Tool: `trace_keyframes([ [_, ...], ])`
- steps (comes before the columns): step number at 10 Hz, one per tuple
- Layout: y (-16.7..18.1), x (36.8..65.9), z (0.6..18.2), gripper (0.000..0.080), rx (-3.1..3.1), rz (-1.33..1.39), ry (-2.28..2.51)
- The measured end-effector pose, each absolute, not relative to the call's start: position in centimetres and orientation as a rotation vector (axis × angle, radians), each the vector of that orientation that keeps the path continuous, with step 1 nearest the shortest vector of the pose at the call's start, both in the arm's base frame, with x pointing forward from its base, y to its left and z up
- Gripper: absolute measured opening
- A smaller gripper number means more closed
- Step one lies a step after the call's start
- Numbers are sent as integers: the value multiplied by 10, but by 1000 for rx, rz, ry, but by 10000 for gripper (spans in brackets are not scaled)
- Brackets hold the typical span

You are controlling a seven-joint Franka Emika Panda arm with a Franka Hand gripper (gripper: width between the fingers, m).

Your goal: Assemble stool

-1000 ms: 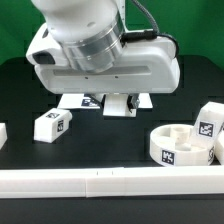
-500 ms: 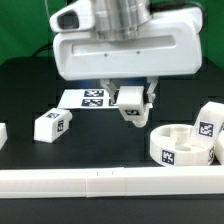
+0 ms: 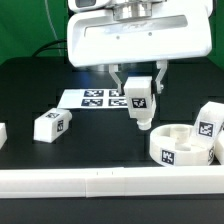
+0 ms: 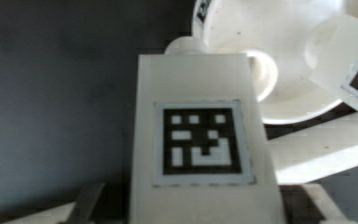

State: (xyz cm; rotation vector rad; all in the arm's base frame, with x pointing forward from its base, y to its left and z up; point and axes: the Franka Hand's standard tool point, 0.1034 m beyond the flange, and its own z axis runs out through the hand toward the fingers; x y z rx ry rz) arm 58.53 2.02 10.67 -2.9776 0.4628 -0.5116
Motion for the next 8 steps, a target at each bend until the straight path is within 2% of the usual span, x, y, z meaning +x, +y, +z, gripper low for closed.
trace_keyframes([
  [2,45,588,103,337,-2969,-736,366],
  [8,49,591,94,337,-2981,-704,343],
])
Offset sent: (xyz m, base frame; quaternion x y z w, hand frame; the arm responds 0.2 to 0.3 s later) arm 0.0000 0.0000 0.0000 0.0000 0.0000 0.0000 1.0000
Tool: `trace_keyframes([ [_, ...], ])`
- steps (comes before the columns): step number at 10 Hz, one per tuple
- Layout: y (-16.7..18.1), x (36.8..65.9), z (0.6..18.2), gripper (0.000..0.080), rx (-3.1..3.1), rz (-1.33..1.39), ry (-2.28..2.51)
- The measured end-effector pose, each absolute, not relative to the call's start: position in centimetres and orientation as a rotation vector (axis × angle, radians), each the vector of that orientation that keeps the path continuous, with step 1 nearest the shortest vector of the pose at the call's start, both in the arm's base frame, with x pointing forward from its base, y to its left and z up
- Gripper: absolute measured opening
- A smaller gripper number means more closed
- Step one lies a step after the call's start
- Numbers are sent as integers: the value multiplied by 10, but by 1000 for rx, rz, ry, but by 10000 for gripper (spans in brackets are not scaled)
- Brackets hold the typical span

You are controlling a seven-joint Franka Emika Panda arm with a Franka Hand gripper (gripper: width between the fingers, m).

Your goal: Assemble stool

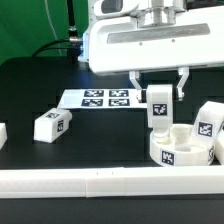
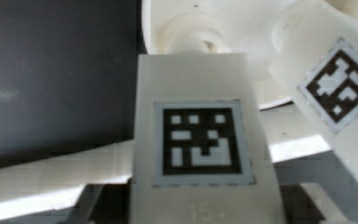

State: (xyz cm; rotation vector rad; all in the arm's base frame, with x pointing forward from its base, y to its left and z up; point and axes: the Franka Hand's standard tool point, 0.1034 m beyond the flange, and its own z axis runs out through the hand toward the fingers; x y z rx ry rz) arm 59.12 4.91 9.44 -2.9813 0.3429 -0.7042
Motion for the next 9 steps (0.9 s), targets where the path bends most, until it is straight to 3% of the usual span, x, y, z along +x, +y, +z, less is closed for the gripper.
trace_keyframes([
  [9,50,589,74,337,-3019,-705,235],
])
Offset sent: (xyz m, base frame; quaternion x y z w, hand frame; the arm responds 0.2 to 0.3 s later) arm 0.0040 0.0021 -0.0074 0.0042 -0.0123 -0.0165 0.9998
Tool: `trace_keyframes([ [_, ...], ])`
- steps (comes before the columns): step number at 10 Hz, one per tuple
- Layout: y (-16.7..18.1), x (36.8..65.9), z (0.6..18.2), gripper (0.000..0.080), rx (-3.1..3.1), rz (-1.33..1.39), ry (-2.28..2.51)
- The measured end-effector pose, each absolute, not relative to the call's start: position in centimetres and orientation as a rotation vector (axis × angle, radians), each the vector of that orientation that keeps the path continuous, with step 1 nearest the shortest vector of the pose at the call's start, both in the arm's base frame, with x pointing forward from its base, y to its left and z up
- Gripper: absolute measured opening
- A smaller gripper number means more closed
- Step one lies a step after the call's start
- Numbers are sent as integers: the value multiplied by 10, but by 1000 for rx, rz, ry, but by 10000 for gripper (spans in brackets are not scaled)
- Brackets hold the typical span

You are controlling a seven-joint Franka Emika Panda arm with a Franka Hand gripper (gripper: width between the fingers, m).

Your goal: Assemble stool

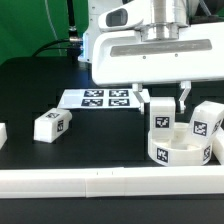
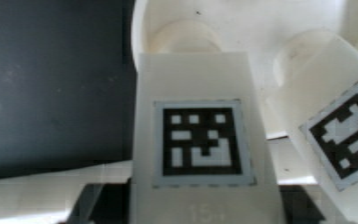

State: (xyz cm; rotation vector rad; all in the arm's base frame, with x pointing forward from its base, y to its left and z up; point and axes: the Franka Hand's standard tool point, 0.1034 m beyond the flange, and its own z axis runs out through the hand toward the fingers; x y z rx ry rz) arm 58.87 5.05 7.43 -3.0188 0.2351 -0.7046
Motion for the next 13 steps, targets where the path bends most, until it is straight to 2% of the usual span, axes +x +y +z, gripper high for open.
trace_keyframes([
  [3,50,589,74,337,-3019,-704,236],
  [4,50,589,74,519,-3019,-704,236],
  [5,50,589,75,608,-3019,-707,237],
  [6,49,590,78,608,-3017,-712,240],
  [7,48,591,82,641,-3014,-720,244],
  [10,47,594,95,647,-2998,-715,283],
  [13,48,592,91,649,-3005,-667,281],
])
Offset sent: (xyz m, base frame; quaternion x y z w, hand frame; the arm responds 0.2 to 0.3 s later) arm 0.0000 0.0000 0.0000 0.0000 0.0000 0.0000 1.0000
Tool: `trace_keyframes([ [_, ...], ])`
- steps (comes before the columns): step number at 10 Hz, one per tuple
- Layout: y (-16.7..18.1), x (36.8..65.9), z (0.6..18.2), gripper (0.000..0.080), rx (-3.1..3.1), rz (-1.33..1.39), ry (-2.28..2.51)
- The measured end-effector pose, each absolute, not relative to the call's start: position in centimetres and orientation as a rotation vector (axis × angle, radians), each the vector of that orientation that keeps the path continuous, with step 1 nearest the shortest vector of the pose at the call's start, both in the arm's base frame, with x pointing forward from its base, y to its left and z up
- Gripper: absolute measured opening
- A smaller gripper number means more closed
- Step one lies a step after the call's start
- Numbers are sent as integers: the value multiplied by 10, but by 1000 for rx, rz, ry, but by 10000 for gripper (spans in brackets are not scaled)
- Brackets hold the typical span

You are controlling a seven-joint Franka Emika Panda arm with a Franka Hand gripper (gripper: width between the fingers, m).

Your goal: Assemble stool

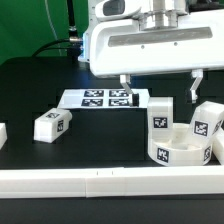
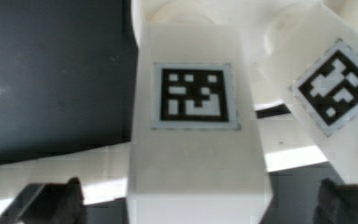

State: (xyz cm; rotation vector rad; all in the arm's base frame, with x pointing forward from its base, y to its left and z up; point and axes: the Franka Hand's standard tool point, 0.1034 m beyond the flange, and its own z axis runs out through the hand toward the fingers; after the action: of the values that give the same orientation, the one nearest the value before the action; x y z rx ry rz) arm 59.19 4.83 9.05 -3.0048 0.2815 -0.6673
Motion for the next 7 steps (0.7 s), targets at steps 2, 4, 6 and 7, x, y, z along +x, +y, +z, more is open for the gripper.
trace_keyframes([
  [2,51,587,86,649,-3016,-534,283],
  [4,50,586,82,649,-3026,-325,285],
  [6,46,584,78,649,-3022,-106,293],
  [7,46,582,76,649,-3021,-64,293],
])
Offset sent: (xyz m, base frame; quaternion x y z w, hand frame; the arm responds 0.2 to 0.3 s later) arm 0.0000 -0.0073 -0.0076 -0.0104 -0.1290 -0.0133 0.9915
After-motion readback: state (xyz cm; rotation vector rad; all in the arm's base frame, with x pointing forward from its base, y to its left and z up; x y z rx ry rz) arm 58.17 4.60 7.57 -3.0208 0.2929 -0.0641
